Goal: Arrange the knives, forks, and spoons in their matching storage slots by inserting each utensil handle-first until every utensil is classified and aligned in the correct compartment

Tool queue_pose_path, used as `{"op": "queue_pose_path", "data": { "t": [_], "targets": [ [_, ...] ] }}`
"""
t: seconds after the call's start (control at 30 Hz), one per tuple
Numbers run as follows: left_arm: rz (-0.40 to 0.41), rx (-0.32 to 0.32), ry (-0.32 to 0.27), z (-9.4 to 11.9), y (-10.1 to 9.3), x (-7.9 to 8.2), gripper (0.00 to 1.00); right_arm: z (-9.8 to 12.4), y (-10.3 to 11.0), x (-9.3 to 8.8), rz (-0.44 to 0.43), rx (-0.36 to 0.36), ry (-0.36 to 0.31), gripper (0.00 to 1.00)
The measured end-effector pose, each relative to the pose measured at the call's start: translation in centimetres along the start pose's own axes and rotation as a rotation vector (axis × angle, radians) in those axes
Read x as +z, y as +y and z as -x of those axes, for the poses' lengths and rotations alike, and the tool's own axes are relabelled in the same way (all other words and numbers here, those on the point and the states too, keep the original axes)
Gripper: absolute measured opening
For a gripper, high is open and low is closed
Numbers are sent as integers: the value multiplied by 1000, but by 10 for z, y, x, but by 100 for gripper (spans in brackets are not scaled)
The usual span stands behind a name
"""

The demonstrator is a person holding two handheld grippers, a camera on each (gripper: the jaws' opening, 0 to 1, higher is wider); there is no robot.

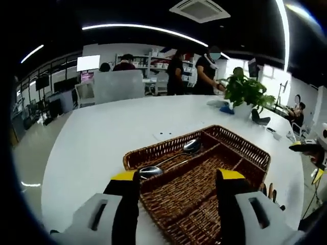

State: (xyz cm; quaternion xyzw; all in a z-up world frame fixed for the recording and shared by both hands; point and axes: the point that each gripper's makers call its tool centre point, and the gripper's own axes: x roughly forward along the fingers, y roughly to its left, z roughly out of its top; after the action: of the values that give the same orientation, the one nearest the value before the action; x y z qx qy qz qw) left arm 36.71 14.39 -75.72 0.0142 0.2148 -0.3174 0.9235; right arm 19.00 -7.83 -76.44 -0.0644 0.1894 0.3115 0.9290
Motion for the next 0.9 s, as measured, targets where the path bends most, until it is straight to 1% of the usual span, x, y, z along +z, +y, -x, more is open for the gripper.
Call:
{"op": "queue_pose_path", "data": {
  "t": [0.1,0.17,0.23,0.27,0.3,0.33,0.37,0.4,0.5,0.53,0.57,0.63,0.67,0.73,0.9],
  "targets": [
    [-26,-11,-6,8,-11,-5,66,-1,-2,1,4,4,-6,100],
    [-51,-19,-8,16,-21,-8,71,-1,-3,1,5,6,-2,100],
    [-74,-26,-18,26,-36,-11,75,-2,-4,1,5,6,-2,100],
    [-85,-25,-30,30,-40,-11,76,-3,-5,1,5,6,-2,100],
    [-111,-13,-46,35,-44,-9,77,-3,-5,1,5,6,-4,100],
    [-138,10,-53,39,-44,-9,78,-3,-5,2,5,7,-4,100],
    [-176,31,-55,43,-47,-9,79,-3,-4,2,8,9,-4,100],
    [-198,31,-49,47,-51,-11,81,-4,-4,3,9,9,-7,100],
    [-191,25,-55,58,-65,-14,85,-5,-2,4,16,11,-3,100],
    [-182,11,-73,63,-71,-13,86,-4,-2,4,20,10,-4,100],
    [-175,6,-76,64,-73,-13,87,-4,-2,4,20,9,-4,100],
    [-157,-30,-85,71,-83,-14,90,-3,-3,5,20,7,-9,100],
    [-155,-38,-81,72,-85,-16,91,-3,-3,6,20,7,-10,100],
    [-158,-41,-89,82,-89,-19,91,-1,-3,7,30,8,-10,100],
    [-149,-48,-84,91,-97,-27,96,0,-5,6,47,3,-3,100]
  ]
}}
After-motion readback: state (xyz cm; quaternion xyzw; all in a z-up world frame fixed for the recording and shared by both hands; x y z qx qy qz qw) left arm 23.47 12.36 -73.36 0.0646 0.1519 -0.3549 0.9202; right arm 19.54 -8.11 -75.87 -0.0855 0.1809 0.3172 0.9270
